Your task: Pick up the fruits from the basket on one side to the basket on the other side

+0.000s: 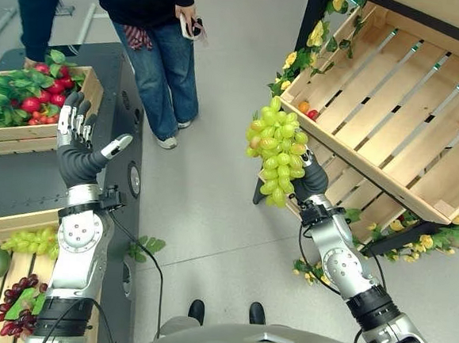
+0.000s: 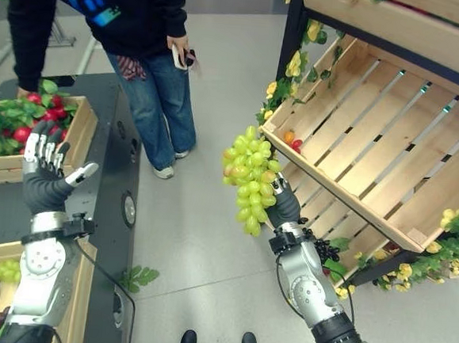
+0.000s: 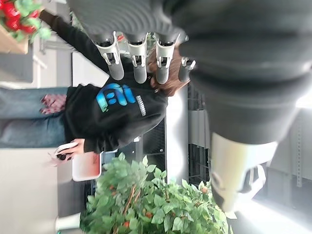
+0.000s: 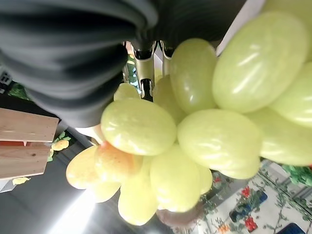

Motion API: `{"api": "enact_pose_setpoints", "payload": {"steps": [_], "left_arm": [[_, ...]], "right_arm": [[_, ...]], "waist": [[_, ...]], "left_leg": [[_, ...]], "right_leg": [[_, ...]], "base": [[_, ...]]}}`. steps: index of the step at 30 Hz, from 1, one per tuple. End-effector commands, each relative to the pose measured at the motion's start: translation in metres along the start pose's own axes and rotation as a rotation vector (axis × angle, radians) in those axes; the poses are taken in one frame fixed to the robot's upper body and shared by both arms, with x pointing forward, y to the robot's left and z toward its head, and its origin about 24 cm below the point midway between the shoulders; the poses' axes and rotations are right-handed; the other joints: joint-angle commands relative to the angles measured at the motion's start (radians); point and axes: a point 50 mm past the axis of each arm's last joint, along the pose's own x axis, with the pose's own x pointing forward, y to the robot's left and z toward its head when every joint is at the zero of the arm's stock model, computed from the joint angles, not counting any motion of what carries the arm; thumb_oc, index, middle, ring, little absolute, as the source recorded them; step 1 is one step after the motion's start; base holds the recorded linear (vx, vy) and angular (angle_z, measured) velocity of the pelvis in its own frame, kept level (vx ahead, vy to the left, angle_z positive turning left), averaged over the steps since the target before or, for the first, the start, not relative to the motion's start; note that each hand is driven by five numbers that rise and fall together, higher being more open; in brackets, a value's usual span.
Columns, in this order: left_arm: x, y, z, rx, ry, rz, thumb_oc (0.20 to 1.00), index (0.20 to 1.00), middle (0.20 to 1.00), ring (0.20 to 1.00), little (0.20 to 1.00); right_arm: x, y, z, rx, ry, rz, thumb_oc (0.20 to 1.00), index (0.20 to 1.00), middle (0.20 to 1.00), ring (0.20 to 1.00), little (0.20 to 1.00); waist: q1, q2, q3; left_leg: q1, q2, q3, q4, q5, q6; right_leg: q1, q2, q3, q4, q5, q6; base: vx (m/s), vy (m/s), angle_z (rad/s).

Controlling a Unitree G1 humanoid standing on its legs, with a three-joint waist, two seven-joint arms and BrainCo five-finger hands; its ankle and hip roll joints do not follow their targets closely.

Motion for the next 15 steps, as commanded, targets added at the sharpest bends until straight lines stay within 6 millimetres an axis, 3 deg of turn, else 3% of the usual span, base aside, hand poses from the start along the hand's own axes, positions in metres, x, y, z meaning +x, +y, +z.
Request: {"api": "enact_pose_setpoints", "payload": {"steps": [1, 2, 3, 4, 5, 7, 9, 15], "left_arm": [[0.014, 0.005, 0.019, -0.005, -0.131, -0.012, 1.000, 1.000, 1.000, 1.000, 1.000], [0.015, 0.007, 0.022, -0.007, -0.149, -0.005, 1.000, 1.000, 1.000, 1.000, 1.000], [0.015, 0.008, 0.023, -0.012, -0.151, 0.000, 1.000, 1.000, 1.000, 1.000, 1.000], [0.015, 0.008, 0.023, -0.012, -0.151, 0.000, 1.000, 1.000, 1.000, 1.000, 1.000], [0.015, 0.006, 0.020, -0.027, -0.138, -0.014, 1.000, 1.000, 1.000, 1.000, 1.000], [0.016, 0.006, 0.018, -0.032, -0.129, -0.022, 1.000, 1.000, 1.000, 1.000, 1.000], [0.012, 0.009, 0.017, -0.041, -0.115, -0.018, 1.000, 1.000, 1.000, 1.000, 1.000], [0.005, 0.009, 0.009, -0.082, -0.064, -0.035, 1.000, 1.000, 1.000, 1.000, 1.000]], "right_arm": [[0.028, 0.045, 0.048, 0.023, -0.303, 0.181, 0.200, 0.200, 0.200, 0.200, 0.200], [0.033, 0.050, 0.051, 0.033, -0.327, 0.190, 0.200, 0.200, 0.200, 0.200, 0.200], [0.035, 0.047, 0.053, 0.030, -0.345, 0.168, 0.200, 0.200, 0.200, 0.200, 0.200], [0.035, 0.047, 0.053, 0.030, -0.344, 0.168, 0.200, 0.200, 0.200, 0.200, 0.200], [0.032, 0.043, 0.059, 0.024, -0.373, 0.150, 0.200, 0.200, 0.200, 0.200, 0.200], [0.031, 0.040, 0.061, 0.017, -0.381, 0.136, 0.200, 0.200, 0.200, 0.200, 0.200], [0.031, 0.037, 0.063, 0.024, -0.390, 0.119, 0.200, 0.200, 0.200, 0.200, 0.200], [0.028, 0.024, 0.078, -0.023, -0.450, 0.058, 0.200, 0.200, 0.200, 0.200, 0.200]], "waist": [[0.043, -0.045, 0.006], [0.070, -0.037, 0.020], [0.068, -0.030, 0.013], [0.066, -0.030, 0.014], [0.047, -0.042, -0.006], [0.044, -0.047, -0.010], [0.053, -0.056, -0.027], [0.048, -0.055, -0.067]], "left_leg": [[-0.039, -0.068, -0.028, 0.015, -0.073, 0.070], [-0.044, -0.041, 0.000, 0.017, -0.071, 0.062], [-0.052, -0.028, 0.004, 0.020, -0.058, 0.051], [-0.051, -0.028, 0.002, 0.021, -0.059, 0.051], [-0.047, -0.040, -0.018, 0.029, -0.067, 0.052], [-0.041, -0.044, -0.023, 0.034, -0.074, 0.053], [-0.032, -0.045, -0.006, 0.034, -0.083, 0.049], [-0.009, -0.036, -0.002, 0.034, -0.094, 0.038]], "right_leg": [[-0.102, -0.030, -0.065, 0.122, 0.022, 0.101], [-0.116, -0.067, -0.179, 0.166, -0.010, 0.099], [-0.089, -0.085, -0.214, 0.190, -0.037, 0.087], [-0.089, -0.086, -0.215, 0.193, -0.040, 0.087], [-0.048, -0.067, -0.133, 0.165, -0.066, 0.071], [-0.049, -0.060, -0.109, 0.152, -0.058, 0.067], [-0.023, -0.086, -0.147, 0.098, -0.033, 0.074], [0.023, -0.069, -0.136, 0.032, -0.030, 0.066]], "base": [[-0.14, -0.049, -0.88], [-0.17, -0.066, -1.38], [-0.10, -0.048, -1.37], [0.03, -0.037, -0.65], [0.06, -0.019, 0.26], [0.07, -0.034, 0.59], [0.10, -0.070, 0.15], [0.08, -0.077, -0.05]]}}
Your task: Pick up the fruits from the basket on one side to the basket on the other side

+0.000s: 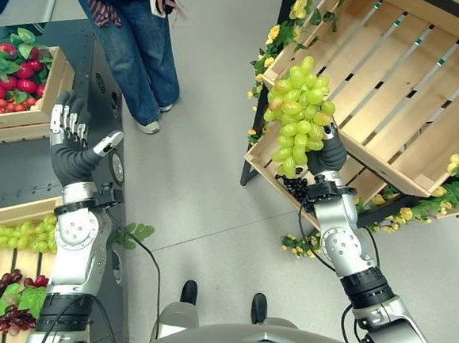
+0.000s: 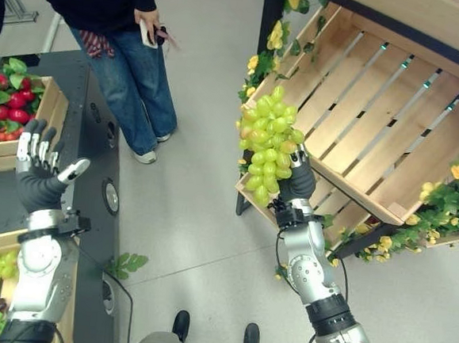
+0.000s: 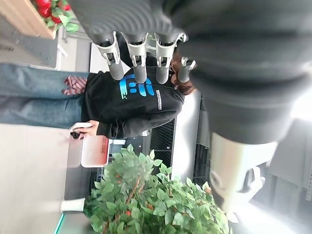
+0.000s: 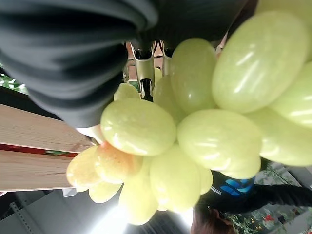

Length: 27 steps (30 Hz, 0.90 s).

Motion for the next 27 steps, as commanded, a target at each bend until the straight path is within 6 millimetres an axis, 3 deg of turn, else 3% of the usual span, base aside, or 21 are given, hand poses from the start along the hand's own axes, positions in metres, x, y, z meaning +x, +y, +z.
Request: {"api": "enact_pose_setpoints", "payload": {"steps": [1, 11, 23, 27], "left_arm": [[0.002, -0.002, 0.009, -0.015, -0.051, -0.080, 1.000, 1.000, 1.000, 1.000, 1.000], [0.000, -0.014, 0.001, -0.046, 0.001, -0.164, 1.000, 1.000, 1.000, 1.000, 1.000], [-0.006, -0.027, -0.003, -0.084, 0.044, -0.256, 1.000, 1.000, 1.000, 1.000, 1.000], [-0.007, -0.027, -0.002, -0.084, 0.044, -0.258, 1.000, 1.000, 1.000, 1.000, 1.000]], "right_arm": [[0.014, 0.014, 0.037, -0.012, -0.228, 0.062, 0.200, 0.200, 0.200, 0.200, 0.200], [0.026, -0.005, 0.067, -0.113, -0.334, -0.055, 0.200, 0.200, 0.200, 0.200, 0.200], [0.071, -0.047, 0.119, -0.331, -0.388, -0.346, 0.200, 0.200, 0.200, 0.200, 0.200], [0.078, -0.051, 0.125, -0.369, -0.375, -0.383, 0.200, 0.200, 0.200, 0.200, 0.200]], "waist": [[-0.015, -0.046, -0.123], [-0.017, -0.039, -0.136], [0.004, -0.044, -0.143], [0.006, -0.044, -0.141]], "left_leg": [[-0.030, -0.093, -0.039, 0.036, -0.084, 0.077], [-0.013, -0.063, -0.061, 0.029, -0.078, 0.053], [-0.009, -0.055, -0.088, 0.016, -0.067, 0.042], [-0.006, -0.053, -0.085, 0.014, -0.068, 0.042]], "right_leg": [[-0.056, -0.025, 0.010, 0.047, 0.014, 0.040], [-0.019, 0.007, 0.004, 0.019, 0.000, 0.016], [0.007, 0.017, -0.016, 0.003, -0.001, 0.012], [0.010, 0.017, -0.017, 0.003, -0.001, 0.015]], "base": [[0.08, -0.080, 0.01], [0.03, -0.069, 0.01], [0.00, -0.014, 0.05], [0.00, 0.003, 0.01]]}}
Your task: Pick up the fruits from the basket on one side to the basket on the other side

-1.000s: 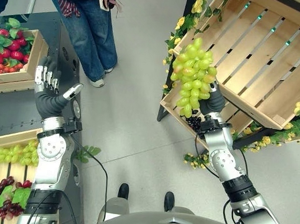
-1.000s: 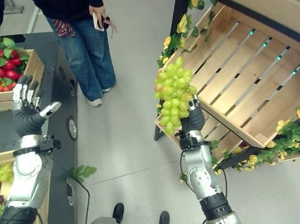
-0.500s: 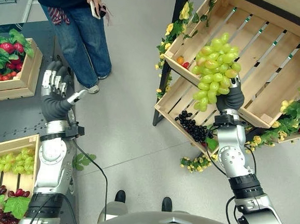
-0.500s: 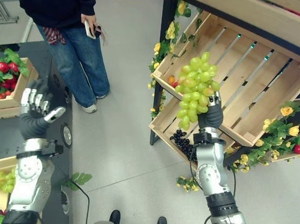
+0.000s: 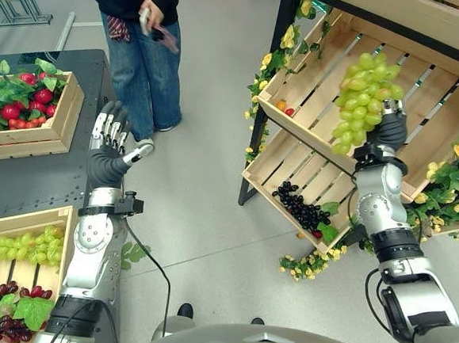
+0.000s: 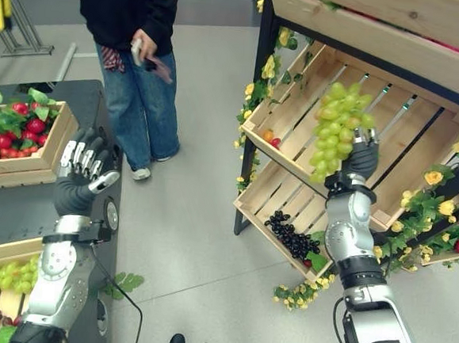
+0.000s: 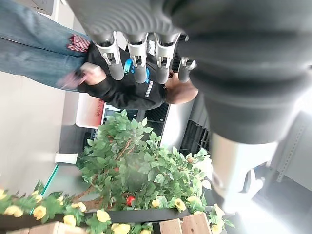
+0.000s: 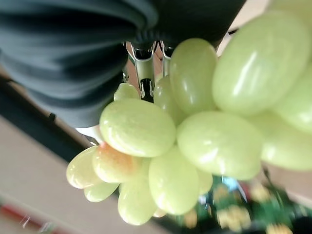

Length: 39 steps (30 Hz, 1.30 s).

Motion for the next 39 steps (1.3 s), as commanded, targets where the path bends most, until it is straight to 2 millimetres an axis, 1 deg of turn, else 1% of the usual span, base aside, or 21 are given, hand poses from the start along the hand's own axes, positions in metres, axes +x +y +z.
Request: {"api": "enact_pose_setpoints", "payload": {"steps": [1, 2, 5, 8, 9, 10, 12, 14, 16, 17, 19, 20, 21, 22, 25, 26, 29, 30, 33, 36, 39], "left_arm": [[0.003, 0.003, 0.015, 0.054, -0.059, -0.065, 1.000, 1.000, 1.000, 1.000, 1.000], [0.003, 0.003, 0.015, 0.052, -0.061, -0.070, 1.000, 1.000, 1.000, 1.000, 1.000], [0.003, 0.001, 0.017, 0.052, -0.070, -0.078, 1.000, 1.000, 1.000, 1.000, 1.000], [0.003, 0.000, 0.019, 0.057, -0.078, -0.093, 1.000, 1.000, 1.000, 1.000, 1.000], [0.003, 0.000, 0.020, 0.059, -0.082, -0.098, 1.000, 1.000, 1.000, 1.000, 1.000], [0.004, 0.000, 0.021, 0.064, -0.085, -0.101, 1.000, 1.000, 1.000, 1.000, 1.000], [0.004, 0.000, 0.022, 0.069, -0.090, -0.108, 1.000, 1.000, 1.000, 1.000, 1.000], [0.004, 0.000, 0.024, 0.071, -0.097, -0.113, 1.000, 1.000, 1.000, 1.000, 1.000], [0.004, -0.001, 0.025, 0.072, -0.100, -0.119, 1.000, 1.000, 1.000, 1.000, 1.000], [0.004, -0.002, 0.026, 0.076, -0.102, -0.122, 1.000, 1.000, 1.000, 1.000, 1.000], [0.005, -0.001, 0.027, 0.091, -0.109, -0.128, 1.000, 1.000, 1.000, 1.000, 1.000], [0.005, -0.002, 0.029, 0.112, -0.118, -0.137, 1.000, 1.000, 1.000, 1.000, 1.000], [0.005, -0.002, 0.029, 0.112, -0.118, -0.136, 1.000, 1.000, 1.000, 1.000, 1.000], [0.004, -0.003, 0.029, 0.116, -0.125, -0.138, 1.000, 1.000, 1.000, 1.000, 1.000], [0.004, -0.003, 0.029, 0.116, -0.132, -0.130, 1.000, 1.000, 1.000, 1.000, 1.000], [0.005, -0.003, 0.029, 0.119, -0.135, -0.124, 1.000, 1.000, 1.000, 1.000, 1.000], [0.005, -0.003, 0.029, 0.124, -0.137, -0.120, 1.000, 1.000, 1.000, 1.000, 1.000], [0.006, -0.003, 0.029, 0.127, -0.142, -0.118, 1.000, 1.000, 1.000, 1.000, 1.000], [0.005, -0.004, 0.029, 0.122, -0.142, -0.122, 1.000, 1.000, 1.000, 1.000, 1.000], [0.005, -0.004, 0.028, 0.123, -0.139, -0.107, 1.000, 1.000, 1.000, 1.000, 1.000], [0.005, -0.004, 0.027, 0.118, -0.137, -0.103, 1.000, 1.000, 1.000, 1.000, 1.000]], "right_arm": [[0.029, 0.023, 0.049, -0.038, -0.190, 0.052, 0.200, 0.200, 0.200, 0.200, 0.200], [0.034, 0.021, 0.052, -0.099, -0.182, 0.033, 0.200, 0.200, 0.200, 0.200, 0.200], [0.040, 0.021, 0.053, -0.152, -0.167, 0.029, 0.200, 0.200, 0.200, 0.200, 0.200], [0.047, 0.018, 0.054, -0.299, -0.145, 0.016, 0.200, 0.200, 0.200, 0.200, 0.200], [0.050, 0.019, 0.058, -0.372, -0.151, 0.016, 0.200, 0.200, 0.200, 0.200, 0.200], [0.052, 0.017, 0.058, -0.428, -0.140, 0.005, 0.200, 0.200, 0.200, 0.200, 0.200], [0.057, 0.021, 0.063, -0.544, -0.148, 0.023, 0.200, 0.200, 0.200, 0.200, 0.200], [0.062, 0.018, 0.066, -0.659, -0.134, 0.008, 0.200, 0.200, 0.200, 0.200, 0.200], [0.068, 0.019, 0.071, -0.828, -0.134, 0.007, 0.200, 0.200, 0.200, 0.200, 0.200], [0.069, 0.017, 0.070, -0.901, -0.124, 0.005, 0.200, 0.200, 0.200, 0.200, 0.200], [0.071, 0.023, 0.072, -1.170, -0.146, 0.059, 0.200, 0.200, 0.200, 0.200, 0.200], [0.071, 0.025, 0.077, -1.370, -0.184, 0.105, 0.200, 0.200, 0.200, 0.200, 0.200], [0.072, 0.025, 0.077, -1.371, -0.184, 0.105, 0.200, 0.200, 0.200, 0.200, 0.200], [0.072, 0.023, 0.084, -1.441, -0.213, 0.089, 0.200, 0.200, 0.200, 0.200, 0.200], [0.073, 0.021, 0.087, -1.494, -0.227, 0.075, 0.200, 0.200, 0.200, 0.200, 0.200], [0.073, 0.023, 0.086, -1.551, -0.236, 0.090, 0.200, 0.200, 0.200, 0.200, 0.200], [0.073, 0.021, 0.086, -1.647, -0.237, 0.098, 0.200, 0.200, 0.200, 0.200, 0.200], [0.073, 0.022, 0.085, -1.696, -0.249, 0.120, 1.000, 1.000, 1.000, 1.000, 1.000], [0.073, 0.021, 0.086, -1.680, -0.237, 0.112, 1.000, 1.000, 1.000, 1.000, 1.000], [0.073, 0.027, 0.088, -1.633, -0.270, 0.105, 1.000, 1.000, 1.000, 1.000, 1.000], [0.072, 0.027, 0.086, -1.622, -0.271, 0.108, 1.000, 1.000, 1.000, 1.000, 1.000]], "waist": [[0.009, -0.051, -0.062], [0.010, -0.055, -0.061], [0.010, -0.057, -0.057], [0.010, -0.060, -0.056], [0.010, -0.060, -0.055], [0.008, -0.059, -0.054], [0.007, -0.061, -0.055], [0.006, -0.062, -0.056], [0.004, -0.063, -0.056], [0.003, -0.064, -0.056], [-0.001, -0.065, -0.057], [-0.010, -0.065, -0.060], [-0.010, -0.064, -0.060], [-0.015, -0.063, -0.062], [-0.017, -0.062, -0.063], [-0.017, -0.061, -0.063], [-0.018, -0.059, -0.062], [-0.019, -0.058, -0.061], [-0.019, -0.057, -0.062], [-0.023, -0.054, -0.059], [-0.023, -0.054, -0.060]], "left_leg": [[-0.018, -0.048, -0.046, 0.013, -0.079, 0.043], [-0.017, -0.048, -0.046, 0.015, -0.079, 0.043], [-0.016, -0.047, -0.045, 0.016, -0.080, 0.043], [-0.014, -0.047, -0.042, 0.017, -0.082, 0.043], [-0.014, -0.047, -0.041, 0.017, -0.082, 0.043], [-0.013, -0.047, -0.040, 0.017, -0.083, 0.043], [-0.012, -0.047, -0.038, 0.017, -0.084, 0.044], [-0.010, -0.047, -0.037, 0.017, -0.084, 0.044], [-0.010, -0.048, -0.036, 0.018, -0.084, 0.044], [-0.010, -0.048, -0.035, 0.017, -0.085, 0.044], [-0.009, -0.048, -0.034, 0.017, -0.085, 0.043], [-0.007, -0.048, -0.034, 0.017, -0.087, 0.044], [-0.006, -0.048, -0.034, 0.017, -0.087, 0.044], [-0.006, -0.048, -0.036, 0.016, -0.087, 0.044], [-0.007, -0.048, -0.037, 0.016, -0.087, 0.044], [-0.008, -0.049, -0.038, 0.015, -0.086, 0.045], [-0.008, -0.049, -0.037, 0.015, -0.086, 0.044], [-0.009, -0.049, -0.036, 0.015, -0.086, 0.044], [-0.010, -0.049, -0.038, 0.014, -0.086, 0.045], [-0.008, -0.048, -0.038, 0.014, -0.086, 0.045], [-0.007, -0.049, -0.037, 0.013, -0.087, 0.045]], "right_leg": [[-0.017, 0.018, 0.000, 0.004, -0.002, 0.017], [-0.017, 0.018, 0.000, 0.004, 0.000, 0.018], [-0.016, 0.018, 0.002, 0.004, 0.001, 0.018], [-0.017, 0.018, 0.005, 0.005, 0.003, 0.018], [-0.017, 0.018, 0.007, 0.006, 0.004, 0.018], [-0.017, 0.018, 0.008, 0.006, 0.005, 0.018], [-0.018, 0.018, 0.011, 0.007, 0.006, 0.019], [-0.018, 0.017, 0.013, 0.007, 0.007, 0.020], [-0.018, 0.018, 0.015, 0.007, 0.007, 0.020], [-0.018, 0.017, 0.016, 0.008, 0.008, 0.021], [-0.019, 0.017, 0.019, 0.008, 0.008, 0.021], [-0.019, 0.017, 0.021, 0.010, 0.008, 0.022], [-0.019, 0.017, 0.021, 0.010, 0.007, 0.022], [-0.019, 0.016, 0.019, 0.011, 0.008, 0.022], [-0.018, 0.015, 0.018, 0.010, 0.007, 0.022], [-0.019, 0.014, 0.018, 0.010, 0.008, 0.022], [-0.020, 0.014, 0.017, 0.010, 0.009, 0.023], [-0.022, 0.013, 0.019, 0.010, 0.010, 0.024], [-0.022, 0.013, 0.019, 0.010, 0.009, 0.023], [-0.021, 0.014, 0.022, 0.011, 0.010, 0.023], [-0.019, 0.014, 0.022, 0.010, 0.009, 0.023]], "base": [[0.00, 0.000, 0.00], [0.00, 0.000, 0.00], [0.00, 0.000, 0.00], [0.00, 0.000, 0.00], [0.00, 0.000, 0.00], [0.00, 0.000, 0.00], [0.00, 0.000, 0.00], [0.00, 0.000, 0.00], [0.00, 0.000, 0.00], [0.00, 0.000, 0.00], [0.00, 0.000, 0.00], [0.00, 0.000, 0.00], [0.00, 0.000, 0.00], [0.00, 0.000, 0.00], [0.00, 0.000, 0.00], [0.00, 0.000, 0.00], [0.00, 0.000, 0.00], [0.00, 0.000, 0.00], [0.00, 0.000, 0.00], [0.00, 0.000, 0.00], [0.00, 0.000, 0.00]]}}
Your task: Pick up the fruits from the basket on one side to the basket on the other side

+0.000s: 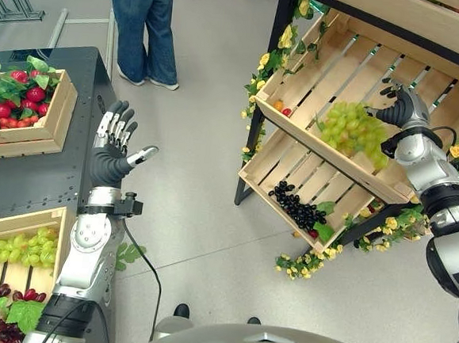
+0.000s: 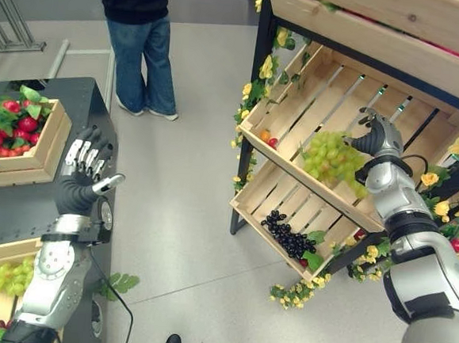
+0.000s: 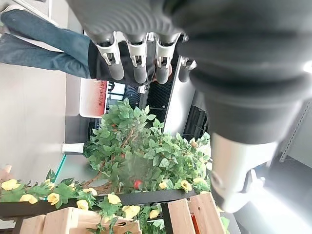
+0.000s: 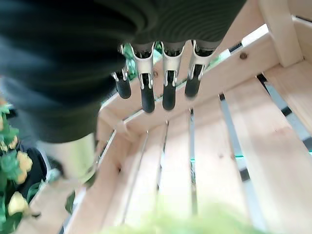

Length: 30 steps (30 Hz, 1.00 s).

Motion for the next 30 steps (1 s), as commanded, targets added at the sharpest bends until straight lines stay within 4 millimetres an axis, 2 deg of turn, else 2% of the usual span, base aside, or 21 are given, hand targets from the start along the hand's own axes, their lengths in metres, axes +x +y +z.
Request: {"api": "enact_pose_setpoints", "payload": {"steps": [1, 14, 15, 16, 17, 18, 20, 22, 23, 25, 26, 27, 28, 29, 30], "left_arm": [[0.004, -0.004, 0.023, 0.038, -0.131, -0.044, 1.000, 1.000, 1.000, 1.000, 1.000], [0.002, -0.003, 0.019, 0.036, -0.119, -0.027, 1.000, 1.000, 1.000, 1.000, 1.000], [0.001, -0.002, 0.016, 0.026, -0.102, -0.016, 1.000, 1.000, 1.000, 1.000, 1.000], [0.001, -0.003, 0.016, 0.026, -0.101, -0.017, 1.000, 1.000, 1.000, 1.000, 1.000], [0.001, -0.001, 0.014, 0.019, -0.087, -0.003, 1.000, 1.000, 1.000, 1.000, 1.000], [0.000, -0.001, 0.013, 0.020, -0.086, -0.005, 1.000, 1.000, 1.000, 1.000, 1.000], [-0.001, 0.001, 0.009, 0.005, -0.062, 0.014, 1.000, 1.000, 1.000, 1.000, 1.000], [-0.002, 0.005, 0.002, 0.016, -0.022, 0.024, 1.000, 1.000, 1.000, 1.000, 1.000], [-0.003, 0.006, 0.002, 0.017, -0.021, 0.022, 1.000, 1.000, 1.000, 1.000, 1.000], [-0.005, 0.013, -0.005, -0.015, 0.016, 0.061, 1.000, 1.000, 1.000, 1.000, 1.000], [-0.007, 0.019, -0.009, -0.029, 0.034, 0.100, 1.000, 1.000, 1.000, 1.000, 1.000], [-0.007, 0.019, -0.009, -0.028, 0.035, 0.099, 1.000, 1.000, 1.000, 1.000, 1.000], [-0.010, 0.026, -0.013, -0.010, 0.055, 0.122, 1.000, 1.000, 1.000, 1.000, 1.000], [-0.010, 0.026, -0.013, -0.010, 0.056, 0.121, 1.000, 1.000, 1.000, 1.000, 1.000], [-0.015, 0.029, -0.019, -0.009, 0.088, 0.134, 1.000, 1.000, 1.000, 1.000, 1.000]], "right_arm": [[0.021, -0.050, 0.027, 0.000, -0.084, -0.170, 1.000, 1.000, 1.000, 1.000, 1.000], [0.020, -0.051, 0.024, -0.001, -0.071, -0.197, 1.000, 1.000, 1.000, 1.000, 1.000], [0.017, -0.047, 0.033, 0.076, -0.117, -0.198, 1.000, 1.000, 1.000, 1.000, 1.000], [0.017, -0.047, 0.032, 0.077, -0.115, -0.198, 1.000, 1.000, 1.000, 1.000, 1.000], [0.010, -0.039, 0.044, 0.232, -0.175, -0.191, 1.000, 1.000, 1.000, 1.000, 1.000], [0.010, -0.039, 0.043, 0.234, -0.172, -0.191, 1.000, 1.000, 1.000, 1.000, 1.000], [-0.001, -0.026, 0.049, 0.393, -0.215, -0.161, 1.000, 1.000, 1.000, 1.000, 1.000], [-0.020, -0.005, 0.040, 0.592, -0.209, -0.111, 1.000, 1.000, 1.000, 1.000, 1.000], [-0.021, -0.005, 0.039, 0.594, -0.207, -0.110, 1.000, 1.000, 1.000, 1.000, 1.000], [-0.040, 0.014, 0.036, 0.765, -0.205, -0.061, 1.000, 1.000, 1.000, 1.000, 1.000], [-0.057, 0.032, 0.036, 0.946, -0.199, -0.021, 1.000, 1.000, 1.000, 1.000, 1.000], [-0.058, 0.032, 0.036, 0.948, -0.197, -0.020, 1.000, 1.000, 1.000, 1.000, 1.000], [-0.076, 0.040, 0.038, 1.037, -0.229, 0.015, 1.000, 1.000, 1.000, 1.000, 1.000], [-0.076, 0.040, 0.038, 1.038, -0.227, 0.015, 1.000, 1.000, 1.000, 1.000, 1.000], [-0.091, 0.045, 0.039, 1.102, -0.247, 0.048, 1.000, 1.000, 1.000, 1.000, 1.000]], "waist": [[-0.001, -0.039, -0.064], [-0.002, -0.033, -0.067], [-0.004, -0.030, -0.064], [-0.003, -0.031, -0.065], [-0.006, -0.025, -0.061], [-0.005, -0.027, -0.062], [-0.007, -0.022, -0.058], [-0.005, -0.017, -0.057], [-0.005, -0.019, -0.058], [-0.004, -0.014, -0.057], [-0.001, -0.011, -0.054], [-0.001, -0.013, -0.055], [0.003, -0.011, -0.052], [0.003, -0.012, -0.053], [0.009, -0.010, -0.050]], "left_leg": [[-0.012, -0.048, -0.039, 0.014, -0.087, 0.045], [-0.009, -0.050, -0.039, 0.013, -0.089, 0.047], [-0.010, -0.051, -0.039, 0.013, -0.088, 0.048], [-0.010, -0.051, -0.039, 0.013, -0.088, 0.048], [-0.009, -0.052, -0.038, 0.014, -0.086, 0.049], [-0.009, -0.052, -0.038, 0.014, -0.086, 0.049], [-0.009, -0.053, -0.038, 0.014, -0.085, 0.050], [-0.008, -0.054, -0.043, 0.014, -0.085, 0.051], [-0.008, -0.054, -0.043, 0.014, -0.085, 0.051], [-0.009, -0.056, -0.053, 0.013, -0.082, 0.052], [-0.009, -0.060, -0.060, 0.013, -0.080, 0.053], [-0.009, -0.060, -0.061, 0.013, -0.080, 0.053], [-0.013, -0.064, -0.071, 0.014, -0.077, 0.053], [-0.013, -0.065, -0.072, 0.014, -0.076, 0.053], [-0.016, -0.070, -0.082, 0.015, -0.073, 0.054]], "right_leg": [[-0.020, 0.014, 0.012, 0.015, 0.009, 0.022], [-0.018, 0.012, 0.015, 0.014, 0.011, 0.024], [-0.020, 0.011, 0.017, 0.014, 0.012, 0.025], [-0.020, 0.011, 0.017, 0.014, 0.012, 0.025], [-0.021, 0.011, 0.018, 0.015, 0.013, 0.025], [-0.021, 0.011, 0.017, 0.015, 0.013, 0.025], [-0.021, 0.010, 0.018, 0.016, 0.012, 0.024], [-0.018, 0.007, 0.014, 0.017, 0.008, 0.022], [-0.017, 0.007, 0.013, 0.017, 0.008, 0.022], [-0.015, 0.003, 0.003, 0.017, 0.005, 0.022], [-0.013, 0.000, -0.002, 0.018, 0.004, 0.020], [-0.013, 0.000, -0.003, 0.017, 0.003, 0.020], [-0.011, -0.003, -0.011, 0.018, 0.000, 0.019], [-0.011, -0.003, -0.013, 0.018, 0.000, 0.019], [-0.009, -0.008, -0.023, 0.019, -0.002, 0.019]], "base": [[0.00, 0.000, 0.00], [0.00, 0.000, 0.00], [0.00, 0.000, 0.00], [0.00, 0.000, 0.00], [0.00, 0.000, 0.00], [0.00, 0.000, 0.00], [0.00, 0.000, 0.00], [0.00, 0.000, 0.00], [0.00, -0.006, 0.03], [0.00, -0.008, 0.05], [0.01, -0.006, 0.05], [0.00, -0.005, 0.20], [0.00, -0.003, 0.23], [0.00, -0.002, 0.28], [0.01, 0.000, 0.14]]}}
